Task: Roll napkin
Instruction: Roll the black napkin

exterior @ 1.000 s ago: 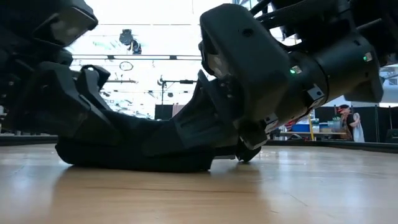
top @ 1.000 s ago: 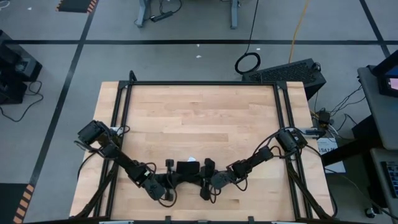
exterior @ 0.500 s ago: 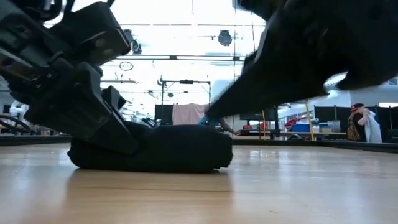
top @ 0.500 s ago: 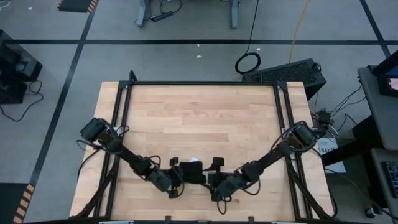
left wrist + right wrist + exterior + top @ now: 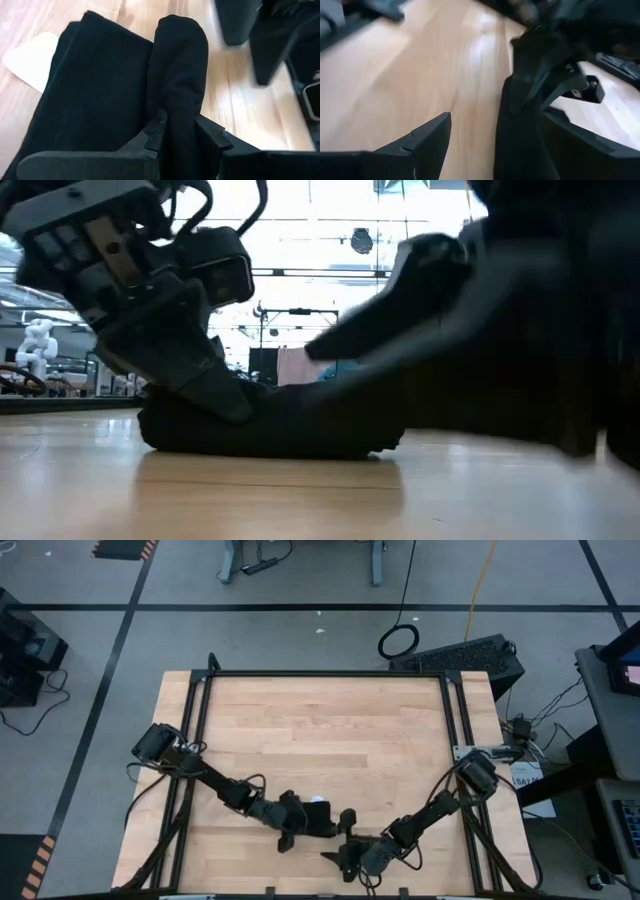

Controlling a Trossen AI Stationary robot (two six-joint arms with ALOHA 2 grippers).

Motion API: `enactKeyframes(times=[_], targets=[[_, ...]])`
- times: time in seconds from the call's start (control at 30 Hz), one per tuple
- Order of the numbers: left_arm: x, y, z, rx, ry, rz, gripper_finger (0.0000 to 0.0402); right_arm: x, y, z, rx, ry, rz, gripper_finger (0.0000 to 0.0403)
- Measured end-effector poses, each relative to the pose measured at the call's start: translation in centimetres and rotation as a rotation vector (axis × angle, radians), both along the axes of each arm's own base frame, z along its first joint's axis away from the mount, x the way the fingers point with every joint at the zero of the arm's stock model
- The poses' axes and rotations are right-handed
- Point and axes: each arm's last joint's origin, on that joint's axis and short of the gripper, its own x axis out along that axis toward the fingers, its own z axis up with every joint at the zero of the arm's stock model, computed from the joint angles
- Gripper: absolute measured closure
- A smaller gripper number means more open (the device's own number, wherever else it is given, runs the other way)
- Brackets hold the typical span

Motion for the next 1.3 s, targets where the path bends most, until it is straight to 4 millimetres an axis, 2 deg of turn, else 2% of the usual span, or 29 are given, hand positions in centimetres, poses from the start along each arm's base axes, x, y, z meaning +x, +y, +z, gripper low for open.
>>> enactKeyframes(times=[0.13,0.37,0.5,0.63,0.87,0.97,1.1,1.3], targets=[[0.6,0.6,0.2,-0.089,-0.007,-0.018,0.0329,0.3,-0.4,-1.1,-0.037,0.004,-0.006,0.0111],[0.8,1.7,0.0,-0.122,0.011,0.001,0.0338,0.6,-1.0,-1.9,-0.04,0.015,-0.035,0.0174],[0.7,1.8,-0.1,-0.139,0.02,0.017,0.0339,0.4,-1.7,-2.4,0.03,0.016,-0.066,0.0186],[0.5,1.5,-0.1,-0.138,0.023,0.009,0.034,0.2,-1.8,-2.5,0.037,0.001,-0.069,0.0166],[0.5,1.5,-0.1,-0.14,0.024,0.009,0.034,0.5,-2.2,-2.3,0.046,-0.031,-0.1,0.0095],[0.5,1.4,-0.1,-0.143,0.026,0.009,0.034,0.6,-2.7,-2.6,0.063,-0.006,-0.129,0.009],[0.5,1.4,-0.1,-0.143,0.027,0.009,0.034,0.9,-3.2,-2.7,0.104,0.003,-0.138,0.0113],[0.5,1.4,-0.1,-0.136,0.026,0.003,0.034,1.4,-4.2,-3.0,0.194,0.034,-0.149,0.0178]])
